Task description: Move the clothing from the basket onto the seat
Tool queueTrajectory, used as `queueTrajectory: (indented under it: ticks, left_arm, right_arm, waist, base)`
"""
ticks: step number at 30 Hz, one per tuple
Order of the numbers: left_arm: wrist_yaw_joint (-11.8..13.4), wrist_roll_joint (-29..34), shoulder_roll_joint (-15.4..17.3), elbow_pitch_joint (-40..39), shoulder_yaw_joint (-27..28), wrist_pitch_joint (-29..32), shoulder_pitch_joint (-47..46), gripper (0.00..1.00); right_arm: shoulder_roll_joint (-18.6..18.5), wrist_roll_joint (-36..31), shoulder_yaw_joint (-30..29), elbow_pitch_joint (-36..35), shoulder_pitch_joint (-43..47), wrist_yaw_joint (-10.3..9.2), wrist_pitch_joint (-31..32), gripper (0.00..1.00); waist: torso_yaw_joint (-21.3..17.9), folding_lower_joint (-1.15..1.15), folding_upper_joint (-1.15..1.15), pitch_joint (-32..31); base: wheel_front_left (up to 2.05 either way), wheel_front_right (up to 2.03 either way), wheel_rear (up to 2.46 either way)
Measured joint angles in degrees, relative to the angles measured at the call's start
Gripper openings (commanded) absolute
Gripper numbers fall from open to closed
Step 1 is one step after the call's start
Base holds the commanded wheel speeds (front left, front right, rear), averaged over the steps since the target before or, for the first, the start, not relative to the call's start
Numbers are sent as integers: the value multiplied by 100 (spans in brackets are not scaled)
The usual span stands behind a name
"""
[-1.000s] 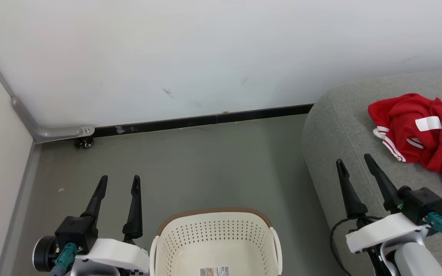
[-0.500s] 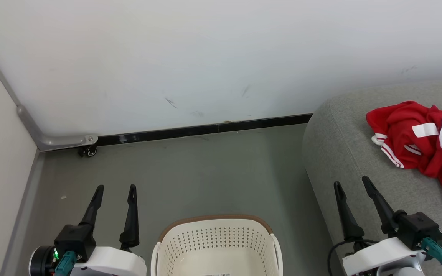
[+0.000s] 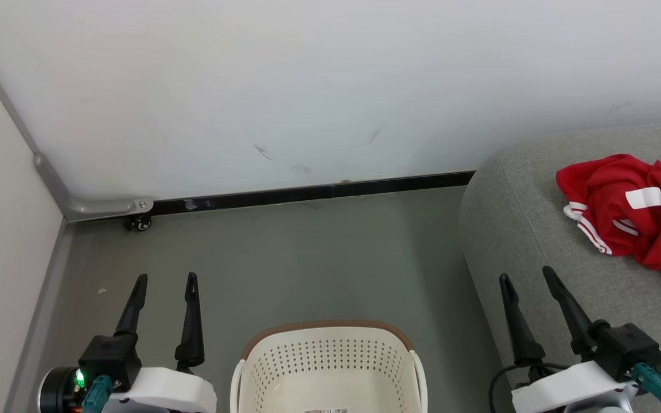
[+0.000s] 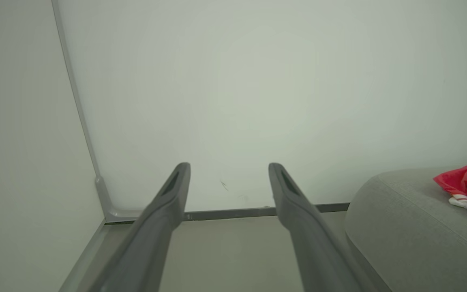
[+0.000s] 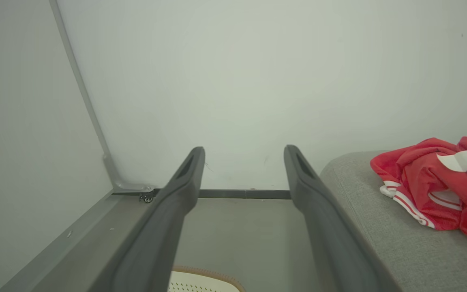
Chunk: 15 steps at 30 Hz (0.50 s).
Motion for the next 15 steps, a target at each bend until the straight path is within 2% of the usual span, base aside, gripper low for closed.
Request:
queueTrajectory:
  ticks: [15]
  left_arm:
    - [49, 183, 1, 32, -33, 0, 2, 100]
  right_arm:
    - [53, -96, -41, -310, 148, 0, 103, 100]
  waist:
    - [17, 0, 0, 114]
  base:
    - [0, 0, 0]
